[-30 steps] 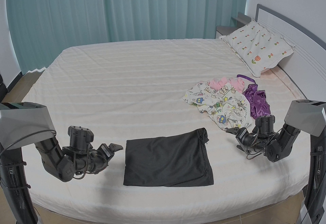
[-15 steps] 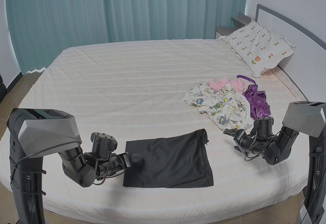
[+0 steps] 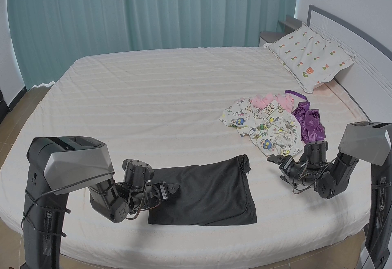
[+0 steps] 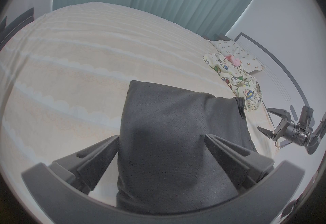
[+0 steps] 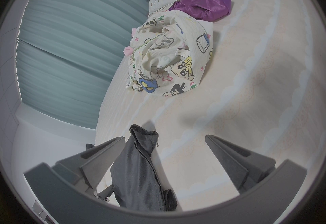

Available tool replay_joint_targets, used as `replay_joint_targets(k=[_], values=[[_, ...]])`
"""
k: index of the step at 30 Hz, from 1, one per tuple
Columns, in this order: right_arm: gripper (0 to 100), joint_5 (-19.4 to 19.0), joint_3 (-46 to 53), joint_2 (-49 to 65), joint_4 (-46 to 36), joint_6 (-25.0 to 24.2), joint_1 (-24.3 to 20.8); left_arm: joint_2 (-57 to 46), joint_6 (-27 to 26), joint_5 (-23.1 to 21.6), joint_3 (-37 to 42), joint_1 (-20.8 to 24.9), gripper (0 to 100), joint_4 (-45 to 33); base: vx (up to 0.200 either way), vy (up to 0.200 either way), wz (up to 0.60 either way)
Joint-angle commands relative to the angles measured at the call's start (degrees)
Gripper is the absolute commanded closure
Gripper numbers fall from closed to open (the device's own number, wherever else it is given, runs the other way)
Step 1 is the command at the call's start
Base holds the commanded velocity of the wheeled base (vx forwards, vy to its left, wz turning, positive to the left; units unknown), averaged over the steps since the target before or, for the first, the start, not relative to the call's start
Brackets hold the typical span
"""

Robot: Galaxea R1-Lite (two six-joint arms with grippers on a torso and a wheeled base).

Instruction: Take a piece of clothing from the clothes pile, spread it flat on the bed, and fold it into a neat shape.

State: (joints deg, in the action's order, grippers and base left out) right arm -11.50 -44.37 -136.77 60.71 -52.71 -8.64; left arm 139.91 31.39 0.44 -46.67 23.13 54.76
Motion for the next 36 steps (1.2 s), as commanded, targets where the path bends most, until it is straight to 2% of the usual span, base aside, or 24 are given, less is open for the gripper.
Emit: replay_joint_targets(k=[1,6,7,26,36], values=[[0,0.0,0.0,-0.1,0.0,0.0,-0.1,1.5,-0.5,-0.1,-1.0,0.1,0,0.0,0.0,0.0,0.0],[0,0.0,-0.1,-0.1,0.0,0.0,-0.1,1.5,-0.5,-0.2,-1.0,0.6,0,0.0,0.0,0.0,0.0],[0,0.0,0.0,-0.1,0.0,0.0,-0.1,1.5,-0.5,-0.2,-1.0,0.6,100,-0.1,0.0,0.0,0.0],[0,-0.1,0.0,-0.1,0.0,-0.1,-0.1,-1.6,1.0,0.0,1.6,0.0,100,0.3,0.0,0.0,0.0],[0,-0.1,0.1,-0.1,0.0,-0.2,-0.1,-2.0,1.0,0.0,2.4,-1.6,100,0.3,0.0,0.2,0.0]])
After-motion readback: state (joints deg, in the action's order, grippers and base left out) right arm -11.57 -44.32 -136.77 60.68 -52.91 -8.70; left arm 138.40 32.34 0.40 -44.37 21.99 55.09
